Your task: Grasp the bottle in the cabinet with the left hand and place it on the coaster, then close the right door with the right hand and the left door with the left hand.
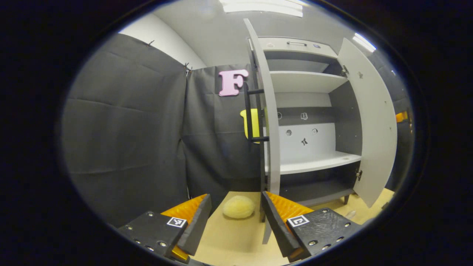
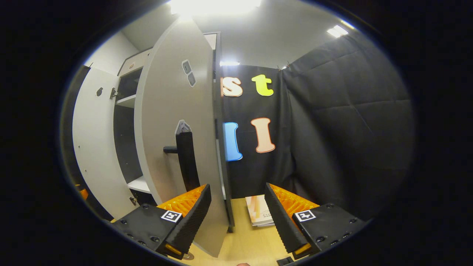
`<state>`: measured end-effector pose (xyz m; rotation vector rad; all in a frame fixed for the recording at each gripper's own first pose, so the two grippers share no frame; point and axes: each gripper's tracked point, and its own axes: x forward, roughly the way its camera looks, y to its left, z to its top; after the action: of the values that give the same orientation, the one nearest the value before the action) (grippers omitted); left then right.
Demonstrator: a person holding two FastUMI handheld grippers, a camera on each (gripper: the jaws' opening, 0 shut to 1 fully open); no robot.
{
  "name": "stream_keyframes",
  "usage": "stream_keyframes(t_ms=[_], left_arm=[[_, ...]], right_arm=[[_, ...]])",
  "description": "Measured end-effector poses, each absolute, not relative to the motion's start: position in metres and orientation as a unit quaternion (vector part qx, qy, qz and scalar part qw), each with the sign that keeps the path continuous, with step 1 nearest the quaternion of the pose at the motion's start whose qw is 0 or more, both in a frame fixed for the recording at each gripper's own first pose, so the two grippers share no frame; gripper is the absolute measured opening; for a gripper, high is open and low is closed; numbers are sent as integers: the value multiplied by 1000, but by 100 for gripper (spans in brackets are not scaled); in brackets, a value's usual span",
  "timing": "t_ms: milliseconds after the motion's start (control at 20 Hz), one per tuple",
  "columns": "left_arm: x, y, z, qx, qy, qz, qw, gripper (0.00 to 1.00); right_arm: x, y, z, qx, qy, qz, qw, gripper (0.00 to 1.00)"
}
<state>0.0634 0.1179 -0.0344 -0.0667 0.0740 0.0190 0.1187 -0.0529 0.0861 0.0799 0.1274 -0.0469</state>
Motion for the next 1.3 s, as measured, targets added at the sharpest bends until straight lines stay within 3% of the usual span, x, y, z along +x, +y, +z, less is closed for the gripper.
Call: stream_keyframes(t_ms=[850,1250,1300], left_arm=[[62,193,-62,-54,51,36,997,84],[50,212,-75,-56,61,50,995,83],[49,212,-75,-55,62,51,995,84]], right_arm=[[149,62,79,38,61,46,996,92],[171,90,75,44,59,58,996,95],[173,92,76,49,59,59,995,92]])
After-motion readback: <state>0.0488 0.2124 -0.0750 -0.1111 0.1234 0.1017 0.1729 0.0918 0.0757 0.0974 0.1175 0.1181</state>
